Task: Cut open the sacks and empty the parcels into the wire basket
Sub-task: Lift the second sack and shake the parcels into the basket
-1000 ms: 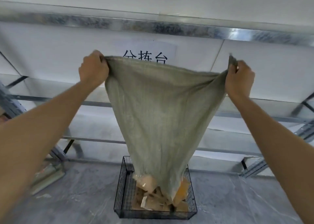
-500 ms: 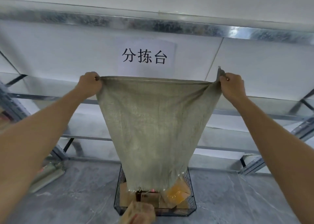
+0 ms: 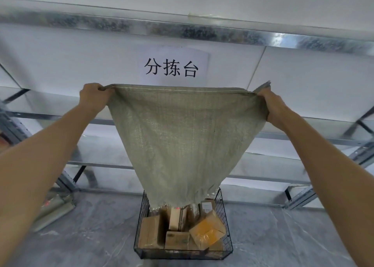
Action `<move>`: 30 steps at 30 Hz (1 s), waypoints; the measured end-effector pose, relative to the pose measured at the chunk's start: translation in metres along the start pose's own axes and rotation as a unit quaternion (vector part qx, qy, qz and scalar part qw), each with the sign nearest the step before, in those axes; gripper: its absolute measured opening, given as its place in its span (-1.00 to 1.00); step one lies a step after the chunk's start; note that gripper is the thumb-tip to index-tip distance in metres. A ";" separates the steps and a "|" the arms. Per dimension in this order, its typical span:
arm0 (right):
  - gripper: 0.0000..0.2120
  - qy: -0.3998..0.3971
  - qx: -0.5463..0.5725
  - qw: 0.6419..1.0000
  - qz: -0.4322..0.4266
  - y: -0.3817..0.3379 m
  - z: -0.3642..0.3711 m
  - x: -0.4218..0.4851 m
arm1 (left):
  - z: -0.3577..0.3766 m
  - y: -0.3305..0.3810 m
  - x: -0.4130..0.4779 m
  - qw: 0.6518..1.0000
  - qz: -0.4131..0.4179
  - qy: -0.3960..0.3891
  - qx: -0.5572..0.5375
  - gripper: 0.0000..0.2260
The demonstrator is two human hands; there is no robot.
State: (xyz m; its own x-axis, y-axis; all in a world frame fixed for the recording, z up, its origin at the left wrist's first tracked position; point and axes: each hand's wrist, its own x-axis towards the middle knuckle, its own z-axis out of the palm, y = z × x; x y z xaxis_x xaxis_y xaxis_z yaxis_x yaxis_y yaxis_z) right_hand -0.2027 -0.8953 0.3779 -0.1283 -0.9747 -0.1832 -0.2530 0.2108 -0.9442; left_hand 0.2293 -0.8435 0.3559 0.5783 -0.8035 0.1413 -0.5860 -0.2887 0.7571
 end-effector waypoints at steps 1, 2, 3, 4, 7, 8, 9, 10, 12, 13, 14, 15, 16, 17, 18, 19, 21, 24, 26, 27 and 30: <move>-0.85 -0.013 0.015 1.000 0.002 0.000 -0.001 -0.001 | -0.002 -0.001 0.001 1.000 -0.004 0.001 -0.002 -0.76; -0.84 -0.026 0.037 0.999 0.000 0.000 -0.002 -0.002 | -0.003 -0.003 0.003 1.000 -0.006 0.005 -0.005 -0.76; -0.82 -0.040 0.064 0.997 -0.001 0.001 -0.004 -0.003 | -0.005 -0.004 0.004 1.000 -0.010 0.007 -0.012 -0.76; -0.80 -0.050 0.088 0.995 -0.005 0.002 -0.005 -0.002 | -0.006 -0.004 0.005 1.000 -0.011 0.009 -0.021 -0.76; -0.83 -0.082 0.112 0.990 -0.026 0.006 -0.010 0.000 | -0.008 -0.003 0.007 0.998 -0.021 0.005 -0.055 -0.77; -0.85 -0.095 0.105 0.989 -0.028 0.005 -0.011 -0.001 | -0.008 -0.003 0.009 0.997 -0.025 0.006 -0.067 -0.80; -0.85 -0.110 0.105 0.988 -0.026 0.003 -0.012 -0.001 | -0.010 -0.003 0.009 0.996 -0.034 0.009 -0.078 -0.83; -0.82 -0.118 0.106 0.987 -0.019 0.001 -0.014 0.000 | -0.011 -0.003 0.010 0.995 -0.040 0.016 -0.090 -0.86; -0.76 -0.114 0.098 0.989 -0.005 -0.003 -0.015 0.001 | -0.012 -0.003 0.011 0.993 -0.047 0.036 -0.098 -0.84; -0.76 -0.091 0.091 0.992 0.001 -0.004 -0.013 0.002 | -0.012 0.000 0.009 0.993 -0.047 0.046 -0.095 -0.80; -0.75 -0.044 0.079 0.996 0.003 -0.005 -0.009 0.002 | -0.009 0.002 0.007 0.993 -0.044 0.056 -0.093 -0.76; -0.77 0.022 0.054 0.998 0.004 -0.006 -0.004 0.003 | -0.006 0.007 0.005 0.993 -0.044 0.062 -0.090 -0.75; -0.81 0.098 0.020 0.995 0.003 -0.006 0.002 0.004 | 0.000 0.011 0.003 0.993 -0.040 0.065 -0.087 -0.76; -0.87 0.167 -0.016 0.986 -0.002 -0.007 0.009 0.002 | 0.006 0.018 -0.001 0.994 -0.037 0.063 -0.083 -0.78; -0.89 0.212 -0.043 0.976 -0.012 -0.011 0.017 -0.002 | 0.012 0.025 -0.004 0.994 -0.034 0.063 -0.083 -0.79; -0.87 0.234 -0.056 0.970 -0.029 -0.014 0.024 -0.006 | 0.017 0.033 -0.009 0.993 -0.036 0.067 -0.089 -0.80; -0.79 0.239 -0.066 0.966 -0.068 -0.021 0.037 -0.010 | 0.024 0.048 -0.016 0.990 -0.045 0.077 -0.109 -0.81; -0.74 0.226 -0.057 0.966 -0.110 -0.031 0.053 -0.019 | 0.028 0.067 -0.025 0.986 -0.048 0.077 -0.137 -0.86; -0.77 0.210 -0.044 0.968 -0.131 -0.037 0.063 -0.027 | 0.029 0.082 -0.034 0.980 -0.046 0.057 -0.184 -0.87; -0.76 0.194 -0.034 0.970 -0.143 -0.040 0.067 -0.031 | 0.030 0.090 -0.041 0.975 -0.045 0.040 -0.213 -0.88; -0.65 0.123 -0.009 0.976 -0.177 -0.048 0.082 -0.047 | 0.034 0.116 -0.063 0.950 -0.050 -0.048 -0.303 -0.89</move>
State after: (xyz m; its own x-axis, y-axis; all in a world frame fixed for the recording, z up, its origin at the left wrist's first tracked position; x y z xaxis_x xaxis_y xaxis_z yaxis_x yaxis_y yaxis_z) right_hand -0.1063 -0.8658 0.4092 -0.2555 -0.9398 0.2270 -0.3403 -0.1323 -0.9310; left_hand 0.1056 -0.8436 0.4127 0.5429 -0.8397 0.0119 -0.0793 -0.0372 0.9962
